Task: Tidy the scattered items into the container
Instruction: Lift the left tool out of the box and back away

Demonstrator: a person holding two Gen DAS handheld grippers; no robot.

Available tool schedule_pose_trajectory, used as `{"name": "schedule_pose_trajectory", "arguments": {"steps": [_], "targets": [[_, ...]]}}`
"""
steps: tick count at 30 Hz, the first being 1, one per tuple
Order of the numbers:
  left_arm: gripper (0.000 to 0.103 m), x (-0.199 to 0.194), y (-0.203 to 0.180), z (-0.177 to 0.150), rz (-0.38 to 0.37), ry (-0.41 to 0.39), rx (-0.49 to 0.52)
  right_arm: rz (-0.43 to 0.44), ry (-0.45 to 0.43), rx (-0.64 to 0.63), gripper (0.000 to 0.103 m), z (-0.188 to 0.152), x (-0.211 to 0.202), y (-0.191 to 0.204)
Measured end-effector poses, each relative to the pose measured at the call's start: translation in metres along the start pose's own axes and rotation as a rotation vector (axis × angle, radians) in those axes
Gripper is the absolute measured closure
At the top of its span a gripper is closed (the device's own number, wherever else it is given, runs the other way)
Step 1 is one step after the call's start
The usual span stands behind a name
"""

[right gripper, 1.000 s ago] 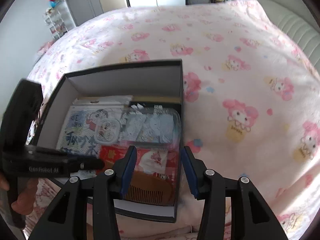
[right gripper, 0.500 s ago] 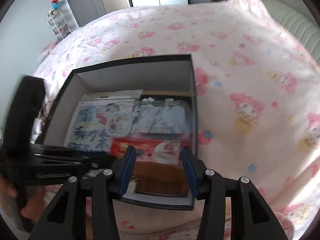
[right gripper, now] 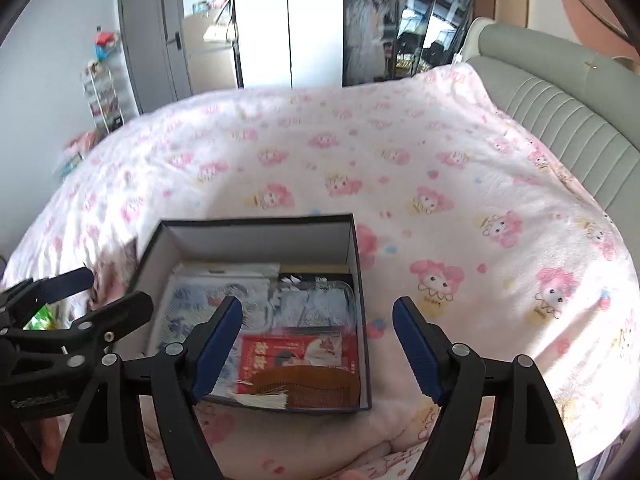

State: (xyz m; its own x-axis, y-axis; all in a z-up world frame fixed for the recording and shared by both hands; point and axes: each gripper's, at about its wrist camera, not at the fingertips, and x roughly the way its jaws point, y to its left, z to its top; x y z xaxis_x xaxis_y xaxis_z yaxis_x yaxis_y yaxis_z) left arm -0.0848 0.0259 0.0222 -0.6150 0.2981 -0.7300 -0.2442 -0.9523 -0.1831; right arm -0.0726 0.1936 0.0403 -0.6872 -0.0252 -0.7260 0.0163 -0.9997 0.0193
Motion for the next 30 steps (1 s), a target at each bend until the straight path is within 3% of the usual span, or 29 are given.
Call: {"name": "schedule_pose_trajectory", "arguments": {"steps": [5,10,18,26,30], "targets": [[0.001,-0.055,0.002,-0.011,0.091,-0.103,-0.016,0.001,-0.049,0.021,0.027,-0.007,-0.032,0.010],[0.001,-0.090,0.002,-0.029,0.105,-0.154,-0.020,0.013,-0.079,0.054,0.027,-0.024,-0.061,0.014],[0.001,-0.118,-0.005,-0.050,0.136,-0.188,-0.004,-0.025,-0.118,0.032,0.027,-0.045,-0.096,0.022],[0.001,-0.139,-0.013,-0.064,0.146,-0.194,0.004,0.013,-0.129,0.025,0.027,-0.058,-0.117,0.027],[0.001,-0.145,-0.018,-0.069,0.195,-0.210,0.035,0.015,-0.131,0.022,0.027,-0.062,-0.121,0.029]]}}
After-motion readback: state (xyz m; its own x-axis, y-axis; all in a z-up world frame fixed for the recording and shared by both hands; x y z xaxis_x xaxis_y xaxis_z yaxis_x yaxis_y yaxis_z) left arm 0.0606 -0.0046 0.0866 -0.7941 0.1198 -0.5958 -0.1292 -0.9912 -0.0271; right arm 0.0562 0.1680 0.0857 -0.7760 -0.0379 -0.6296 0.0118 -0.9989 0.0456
